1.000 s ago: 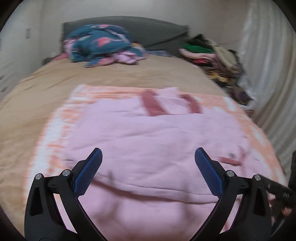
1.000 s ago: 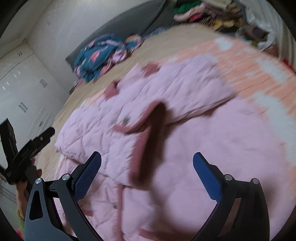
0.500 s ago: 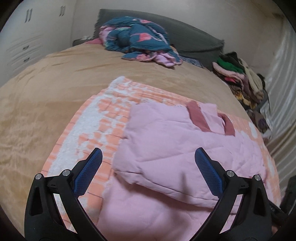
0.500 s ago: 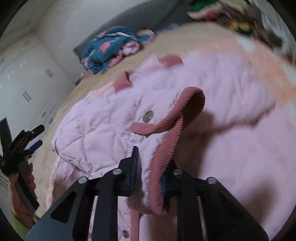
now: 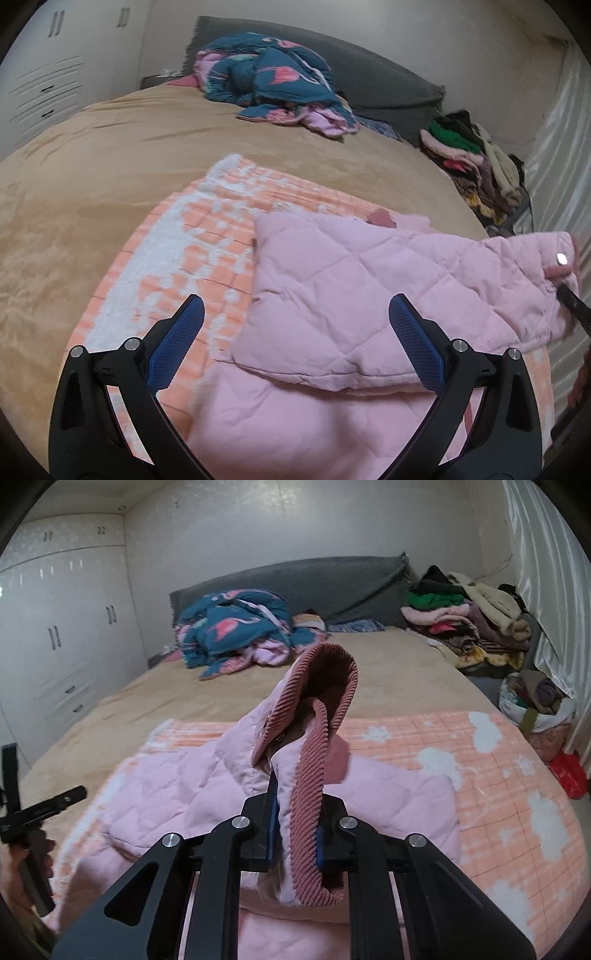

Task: Fold large clothes
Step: 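Fold the held ribbed edge over the jacket body and open the right gripper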

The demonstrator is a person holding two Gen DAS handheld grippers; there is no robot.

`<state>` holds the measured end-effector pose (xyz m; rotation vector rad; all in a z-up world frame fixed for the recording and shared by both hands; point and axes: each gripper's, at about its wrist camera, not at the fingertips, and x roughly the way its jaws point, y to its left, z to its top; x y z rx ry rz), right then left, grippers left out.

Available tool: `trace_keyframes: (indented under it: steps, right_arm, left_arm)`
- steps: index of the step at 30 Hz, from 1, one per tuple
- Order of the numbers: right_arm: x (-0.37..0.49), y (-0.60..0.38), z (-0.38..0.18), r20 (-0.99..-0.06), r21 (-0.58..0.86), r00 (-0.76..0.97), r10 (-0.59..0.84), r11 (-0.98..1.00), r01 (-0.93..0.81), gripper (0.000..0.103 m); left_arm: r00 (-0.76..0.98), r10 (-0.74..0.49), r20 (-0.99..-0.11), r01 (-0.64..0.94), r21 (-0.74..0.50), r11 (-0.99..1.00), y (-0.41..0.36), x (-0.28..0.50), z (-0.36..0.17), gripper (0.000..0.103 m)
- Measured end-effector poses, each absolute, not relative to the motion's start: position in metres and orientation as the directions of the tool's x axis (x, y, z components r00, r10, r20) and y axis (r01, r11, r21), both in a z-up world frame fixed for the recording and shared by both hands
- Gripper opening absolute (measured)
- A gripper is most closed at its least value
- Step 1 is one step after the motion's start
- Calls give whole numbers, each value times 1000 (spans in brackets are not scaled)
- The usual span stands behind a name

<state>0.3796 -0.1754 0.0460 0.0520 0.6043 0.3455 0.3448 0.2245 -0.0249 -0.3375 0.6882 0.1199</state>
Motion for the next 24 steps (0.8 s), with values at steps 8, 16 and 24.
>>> trace_keyframes:
  steps: [8, 16, 24]
  right_arm:
    - [391, -185, -1, -637, 181, 713, 294, 956, -233, 18]
    - [386, -198, -23, -674, 133, 710, 203, 979, -153, 49]
    - [373, -191, -9, -643, 81, 740, 196, 979, -189, 66]
  left_arm:
    - [750, -27, -661, -137, -195, 971, 190, 360, -34, 93]
    - [737, -45, -675, -88, -162, 983, 170, 370, -42, 93]
    - [722, -99, -685, -32, -176, 984, 155, 378, -49, 93]
